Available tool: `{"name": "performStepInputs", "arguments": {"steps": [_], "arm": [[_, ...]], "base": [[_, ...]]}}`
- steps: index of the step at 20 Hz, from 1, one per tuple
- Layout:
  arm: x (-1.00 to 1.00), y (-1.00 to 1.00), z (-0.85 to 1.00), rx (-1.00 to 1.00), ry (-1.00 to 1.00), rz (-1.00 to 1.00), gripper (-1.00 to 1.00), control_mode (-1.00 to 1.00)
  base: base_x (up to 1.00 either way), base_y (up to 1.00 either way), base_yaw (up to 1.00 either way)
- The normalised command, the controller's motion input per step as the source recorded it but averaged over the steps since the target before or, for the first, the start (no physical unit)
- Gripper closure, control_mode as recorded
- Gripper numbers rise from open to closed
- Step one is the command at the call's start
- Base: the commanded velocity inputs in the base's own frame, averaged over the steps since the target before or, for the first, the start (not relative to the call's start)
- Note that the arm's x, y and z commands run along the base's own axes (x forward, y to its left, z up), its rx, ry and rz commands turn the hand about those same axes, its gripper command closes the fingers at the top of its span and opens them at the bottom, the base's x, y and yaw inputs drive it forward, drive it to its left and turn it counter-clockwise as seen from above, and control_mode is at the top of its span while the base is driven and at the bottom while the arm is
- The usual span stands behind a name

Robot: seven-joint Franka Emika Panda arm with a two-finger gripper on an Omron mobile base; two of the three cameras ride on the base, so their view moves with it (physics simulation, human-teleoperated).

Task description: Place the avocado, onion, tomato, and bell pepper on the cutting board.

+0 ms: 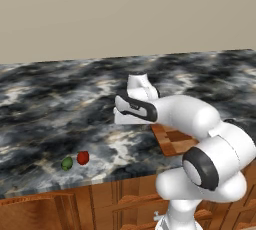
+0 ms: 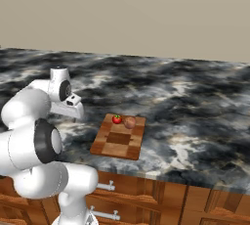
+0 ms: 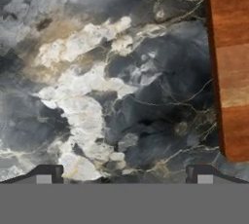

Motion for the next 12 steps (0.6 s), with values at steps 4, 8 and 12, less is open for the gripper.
{"name": "performStepInputs", "arguments": {"steps": [4, 8, 12], "arm": [[-0.06, 0.75, -0.01, 0.00, 0.04, 0.20, -1.00, -1.00], [-0.13, 0.72, -0.07, 0.00, 0.03, 0.22, -1.00, -1.00], [-0.18, 0.65, -0.09, 0.00, 0.01, 0.25, -1.00, -1.00]], "base": [[0.00, 0.00, 0.00], [0.00, 0.00, 0.00], [0.00, 0.00, 0.00]]}}
